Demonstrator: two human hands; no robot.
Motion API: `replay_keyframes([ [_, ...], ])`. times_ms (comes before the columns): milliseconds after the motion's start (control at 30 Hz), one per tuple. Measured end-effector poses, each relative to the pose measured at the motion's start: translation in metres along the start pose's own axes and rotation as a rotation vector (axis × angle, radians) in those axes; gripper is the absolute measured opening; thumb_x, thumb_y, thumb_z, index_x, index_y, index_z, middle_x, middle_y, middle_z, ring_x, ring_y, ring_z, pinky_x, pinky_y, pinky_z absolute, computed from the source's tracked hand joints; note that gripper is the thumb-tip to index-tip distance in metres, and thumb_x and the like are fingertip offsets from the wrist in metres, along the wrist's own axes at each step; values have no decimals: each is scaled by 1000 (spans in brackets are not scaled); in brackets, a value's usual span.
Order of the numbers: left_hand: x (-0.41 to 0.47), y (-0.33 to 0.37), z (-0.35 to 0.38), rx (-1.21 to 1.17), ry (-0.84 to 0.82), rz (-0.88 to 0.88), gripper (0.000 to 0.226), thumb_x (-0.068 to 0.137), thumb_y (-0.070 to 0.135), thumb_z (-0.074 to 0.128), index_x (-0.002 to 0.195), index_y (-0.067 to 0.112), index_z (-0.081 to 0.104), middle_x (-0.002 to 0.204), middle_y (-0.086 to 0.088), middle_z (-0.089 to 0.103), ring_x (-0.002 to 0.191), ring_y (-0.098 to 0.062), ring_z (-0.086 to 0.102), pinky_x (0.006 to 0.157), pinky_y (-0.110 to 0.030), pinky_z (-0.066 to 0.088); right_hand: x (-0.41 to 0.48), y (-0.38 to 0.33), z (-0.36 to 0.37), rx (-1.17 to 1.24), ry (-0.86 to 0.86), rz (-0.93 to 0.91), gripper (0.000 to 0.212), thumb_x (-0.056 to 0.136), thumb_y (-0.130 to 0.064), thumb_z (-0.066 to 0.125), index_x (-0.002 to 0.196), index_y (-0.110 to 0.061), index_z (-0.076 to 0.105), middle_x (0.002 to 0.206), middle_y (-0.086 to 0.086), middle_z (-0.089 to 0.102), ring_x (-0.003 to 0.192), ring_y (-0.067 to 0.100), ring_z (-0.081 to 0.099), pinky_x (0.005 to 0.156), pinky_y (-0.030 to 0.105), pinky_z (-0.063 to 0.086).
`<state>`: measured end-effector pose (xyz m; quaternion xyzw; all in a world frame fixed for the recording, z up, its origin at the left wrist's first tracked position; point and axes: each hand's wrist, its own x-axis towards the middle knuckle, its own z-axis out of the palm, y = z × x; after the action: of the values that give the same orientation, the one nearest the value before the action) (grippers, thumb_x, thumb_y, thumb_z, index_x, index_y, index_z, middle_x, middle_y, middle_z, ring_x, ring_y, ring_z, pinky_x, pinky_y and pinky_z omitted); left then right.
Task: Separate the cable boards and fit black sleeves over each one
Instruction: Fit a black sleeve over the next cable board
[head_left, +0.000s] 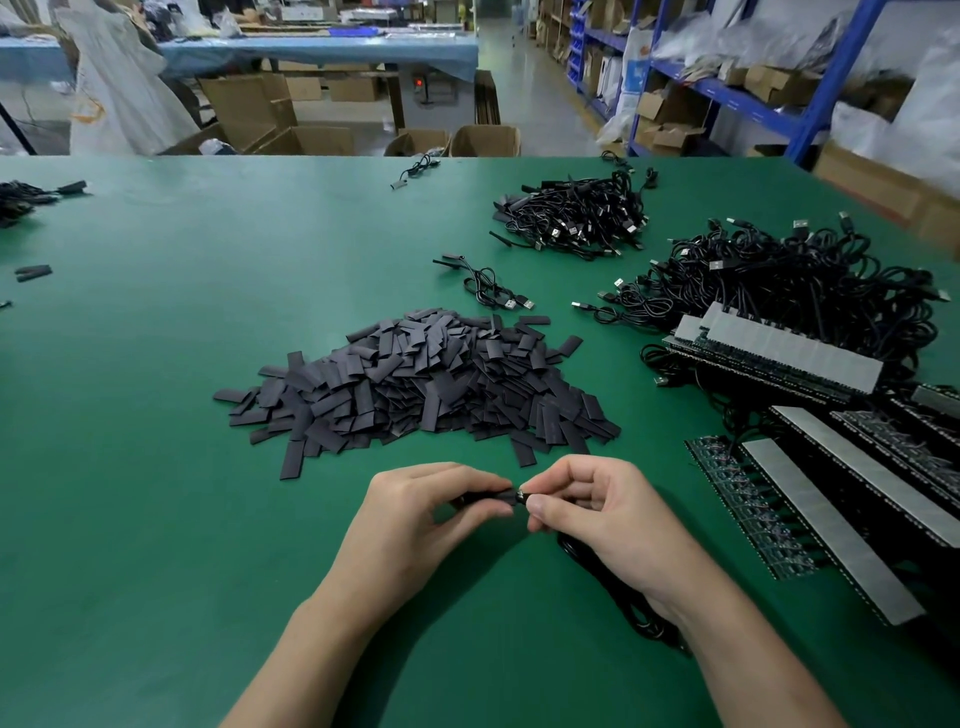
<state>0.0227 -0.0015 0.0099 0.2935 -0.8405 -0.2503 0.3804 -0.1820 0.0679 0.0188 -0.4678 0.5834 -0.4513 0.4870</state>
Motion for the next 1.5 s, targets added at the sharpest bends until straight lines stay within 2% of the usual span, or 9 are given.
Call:
replay_keyframes([
  [533, 0, 1, 1, 0, -20, 22, 18, 87, 32, 78, 99, 19, 79, 94, 19, 75, 85, 4, 69, 78, -16, 54, 1, 3, 2, 21, -29, 23, 8, 92, -7, 75, 94, -15, 74, 82, 4, 80, 77, 8, 73, 77, 18, 55],
  [800, 1, 1, 1, -24, 0, 23, 19, 86, 31, 82, 101, 19, 79, 95, 17, 74, 87, -1, 71, 80, -24, 57, 2, 3, 1, 36, -34, -20, 12, 93, -6, 74, 100, -13, 67, 85, 6, 80, 78, 11, 72, 76, 18, 54],
  [900, 2, 0, -1, -2, 92, -34, 26, 80, 32, 84, 102, 20, 80, 96, 17, 74, 85, -1, 69, 80, -20, 55, 1, 3, -1, 35, -16, -50, 12, 93, -7, 74, 99, -14, 67, 86, 5, 80, 80, 9, 73, 76, 16, 53],
  [1000, 2, -2, -2, -65, 194, -162, 24, 77, 33, 81, 98, 22, 82, 89, 17, 76, 80, -4, 72, 78, -17, 55, 2, 3, -2, 60, 7, -51, 12, 94, -7, 73, 99, -16, 66, 88, 5, 80, 83, 10, 73, 79, 19, 52],
  [1133, 1, -2, 3, -132, 205, -252, 17, 79, 25, 81, 95, 31, 81, 90, 23, 77, 82, -3, 74, 80, -14, 54, 2, 2, 0, 83, -2, -45, 14, 93, -14, 74, 103, -18, 65, 91, 5, 80, 87, 11, 73, 86, 28, 50],
  [1233, 2, 0, 6, -191, 201, -268, 19, 80, 31, 77, 98, 34, 80, 92, 22, 77, 83, -3, 74, 80, -13, 53, 1, 1, 3, 100, -8, -59, 23, 88, -19, 74, 110, -21, 64, 90, 6, 80, 88, 12, 73, 91, 29, 52],
  [1333, 1, -1, 6, -245, 209, -286, 19, 80, 33, 76, 98, 38, 79, 90, 19, 78, 83, -5, 75, 80, -17, 55, 1, 0, 6, 110, -3, -72, 20, 94, -11, 73, 106, -26, 67, 89, 6, 80, 87, 11, 73, 91, 31, 50],
  [1433, 1, -1, 6, -293, 209, -310, 18, 81, 32, 77, 97, 39, 81, 90, 16, 78, 83, -9, 75, 80, -27, 60, 0, -1, 8, 99, -12, -74, 28, 95, -9, 72, 96, -37, 70, 88, 6, 80, 86, 10, 73, 91, 32, 51],
  [1500, 1, -1, 6, -303, 211, -316, 19, 82, 32, 77, 100, 38, 80, 89, 13, 78, 82, -12, 75, 80, -33, 60, 0, -1, 10, 97, -19, -78, 28, 95, -9, 73, 95, -37, 70, 88, 6, 80, 86, 10, 73, 90, 30, 52],
])
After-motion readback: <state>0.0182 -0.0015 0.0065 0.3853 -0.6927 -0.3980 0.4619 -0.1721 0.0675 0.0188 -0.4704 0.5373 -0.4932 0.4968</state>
